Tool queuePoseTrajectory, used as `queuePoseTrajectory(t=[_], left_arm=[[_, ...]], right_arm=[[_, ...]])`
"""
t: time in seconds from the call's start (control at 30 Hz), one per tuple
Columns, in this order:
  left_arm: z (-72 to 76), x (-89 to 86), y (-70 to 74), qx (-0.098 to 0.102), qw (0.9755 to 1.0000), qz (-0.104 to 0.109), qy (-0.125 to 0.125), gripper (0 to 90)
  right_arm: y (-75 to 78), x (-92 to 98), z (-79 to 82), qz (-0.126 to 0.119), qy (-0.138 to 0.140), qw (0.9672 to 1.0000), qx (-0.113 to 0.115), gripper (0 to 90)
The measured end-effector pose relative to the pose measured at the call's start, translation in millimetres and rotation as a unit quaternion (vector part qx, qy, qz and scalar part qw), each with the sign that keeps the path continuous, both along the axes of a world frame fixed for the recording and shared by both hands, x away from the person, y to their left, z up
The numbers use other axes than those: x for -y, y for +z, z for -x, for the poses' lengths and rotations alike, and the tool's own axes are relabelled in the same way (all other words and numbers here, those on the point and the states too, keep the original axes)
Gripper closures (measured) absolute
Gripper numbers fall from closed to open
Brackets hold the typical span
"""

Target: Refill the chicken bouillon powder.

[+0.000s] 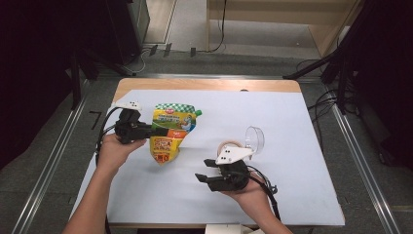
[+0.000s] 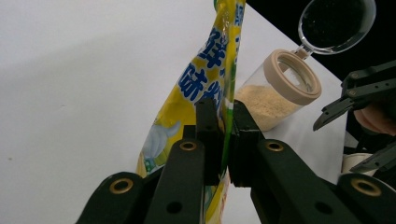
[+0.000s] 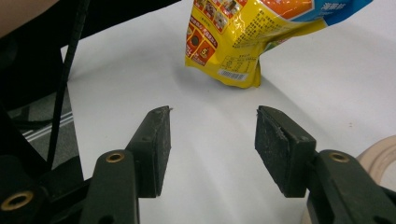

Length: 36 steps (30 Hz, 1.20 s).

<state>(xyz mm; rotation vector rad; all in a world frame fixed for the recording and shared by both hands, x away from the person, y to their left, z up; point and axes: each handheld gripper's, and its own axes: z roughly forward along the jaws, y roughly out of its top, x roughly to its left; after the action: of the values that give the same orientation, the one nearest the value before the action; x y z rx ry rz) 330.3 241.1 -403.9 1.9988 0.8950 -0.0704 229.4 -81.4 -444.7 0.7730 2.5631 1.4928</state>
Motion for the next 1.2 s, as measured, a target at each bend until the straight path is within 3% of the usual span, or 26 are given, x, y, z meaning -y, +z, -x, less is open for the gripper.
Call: queuePoseTrajectory(t=[0.37, 0.7, 0.8, 0.87, 0.9, 0.93, 1.2], left_arm=[[5.8, -9.4, -1.1, -0.003, 1.0000, -0.002, -0.009, 85.2], [10.3, -19.4, -1.6, 0.003, 1.0000, 0.005, -0.006, 75.4], [11.7, -20.5, 1.9, 0.012, 0.9999, 0.005, -0.011, 69.0], [12.9, -21.8, 4.4, 0.015, 0.9997, 0.012, -0.013, 57.1], [13.2, -22.4, 5.3, 0.016, 0.9997, 0.012, -0.013, 57.1], [13.3, -23.1, 6.6, 0.017, 0.9997, 0.014, -0.008, 48.5], [16.0, -26.3, 17.0, 0.027, 0.9996, -0.006, 0.002, 41.6]], right_arm=[[-0.7, 0.2, -0.5, 0.005, -0.001, 1.0000, 0.001, 46.9], [-1.1, -0.2, -1.4, 0.005, 0.001, 1.0000, 0.004, 47.0], [-0.3, 0.8, -1.9, 0.006, -0.002, 1.0000, 0.001, 47.1], [0.3, 2.3, -3.2, 0.004, -0.002, 1.0000, 0.002, 47.1], [0.3, 2.3, -3.2, 0.004, -0.002, 1.0000, 0.002, 47.1], [0.9, 3.3, -3.6, 0.005, -0.006, 1.0000, -0.001, 47.1], [3.8, 7.0, -6.9, 0.011, -0.009, 0.9999, -0.005, 47.2]])
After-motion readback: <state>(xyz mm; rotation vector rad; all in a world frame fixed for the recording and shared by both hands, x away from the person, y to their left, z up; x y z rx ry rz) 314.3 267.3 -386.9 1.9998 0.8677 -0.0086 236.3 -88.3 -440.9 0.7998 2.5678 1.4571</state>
